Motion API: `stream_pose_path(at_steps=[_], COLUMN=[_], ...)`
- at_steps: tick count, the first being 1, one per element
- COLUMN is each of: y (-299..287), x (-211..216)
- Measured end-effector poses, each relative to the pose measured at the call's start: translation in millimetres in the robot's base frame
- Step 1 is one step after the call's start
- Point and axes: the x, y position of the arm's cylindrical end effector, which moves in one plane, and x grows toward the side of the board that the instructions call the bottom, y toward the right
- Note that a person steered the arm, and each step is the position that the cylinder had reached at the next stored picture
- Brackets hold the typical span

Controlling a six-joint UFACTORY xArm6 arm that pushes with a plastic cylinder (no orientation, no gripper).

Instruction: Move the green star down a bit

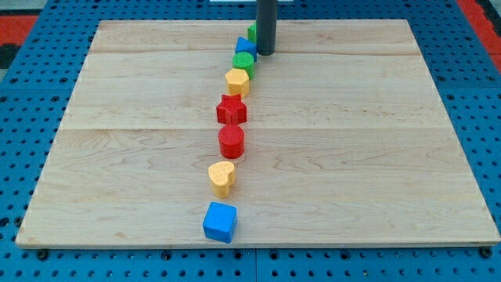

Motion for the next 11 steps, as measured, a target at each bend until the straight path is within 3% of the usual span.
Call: stream_pose_path(at_steps=[2, 3, 4, 5, 7, 9, 10, 11], y=[3.6, 48.8, 74.1, 60.6, -73.4, 0.4, 12.5, -0.5], x=[0.0, -0.8, -41.3, -79.4, -59.7, -19.1, -21.9, -63.1])
